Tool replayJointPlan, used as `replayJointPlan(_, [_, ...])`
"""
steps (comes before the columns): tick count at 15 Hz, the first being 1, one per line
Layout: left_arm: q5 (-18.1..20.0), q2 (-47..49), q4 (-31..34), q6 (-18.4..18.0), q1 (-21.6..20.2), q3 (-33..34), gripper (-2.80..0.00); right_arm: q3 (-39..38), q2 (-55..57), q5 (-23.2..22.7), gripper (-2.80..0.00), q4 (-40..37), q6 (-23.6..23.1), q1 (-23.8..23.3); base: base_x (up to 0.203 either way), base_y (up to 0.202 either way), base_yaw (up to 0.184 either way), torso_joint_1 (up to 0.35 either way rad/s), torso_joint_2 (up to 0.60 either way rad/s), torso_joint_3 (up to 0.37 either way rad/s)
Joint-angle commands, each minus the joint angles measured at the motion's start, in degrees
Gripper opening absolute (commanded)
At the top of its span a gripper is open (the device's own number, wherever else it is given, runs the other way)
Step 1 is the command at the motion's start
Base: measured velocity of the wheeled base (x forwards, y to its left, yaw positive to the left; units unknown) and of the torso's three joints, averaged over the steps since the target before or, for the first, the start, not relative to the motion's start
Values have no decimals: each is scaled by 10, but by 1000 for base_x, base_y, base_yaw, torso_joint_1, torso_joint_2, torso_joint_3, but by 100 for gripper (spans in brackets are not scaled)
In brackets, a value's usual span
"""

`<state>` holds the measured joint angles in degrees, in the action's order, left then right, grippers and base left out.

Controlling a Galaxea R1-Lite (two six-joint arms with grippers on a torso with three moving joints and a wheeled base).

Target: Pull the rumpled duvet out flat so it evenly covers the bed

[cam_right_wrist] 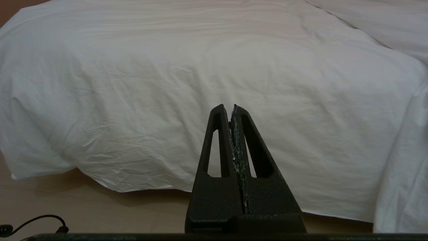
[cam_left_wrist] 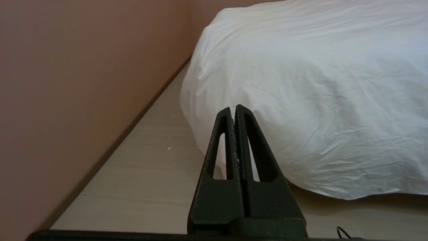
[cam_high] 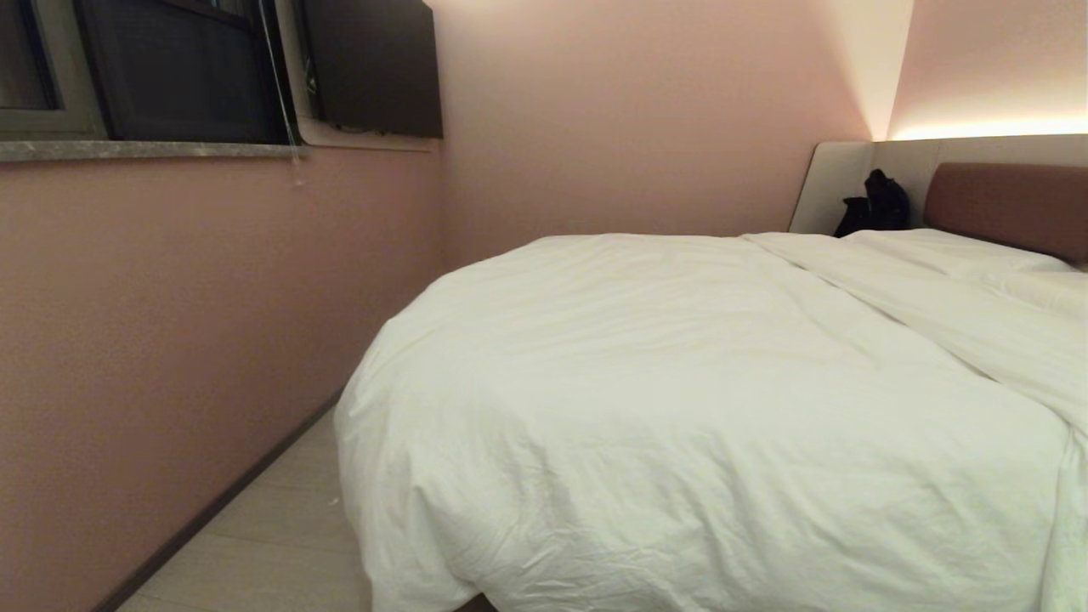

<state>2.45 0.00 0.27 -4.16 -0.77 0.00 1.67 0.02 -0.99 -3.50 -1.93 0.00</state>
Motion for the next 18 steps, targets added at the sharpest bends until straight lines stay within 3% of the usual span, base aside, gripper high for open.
replayJointPlan(1, [0, 1, 0, -1, 0, 0, -280, 0, 0, 0, -280, 0, 0, 0, 0, 194, -2, -1, 3, 4])
replayJointPlan(18, [-1, 1, 0, 2, 0, 0, -280, 0, 0, 0, -280, 0, 0, 0, 0, 196, 0, 3, 2, 2])
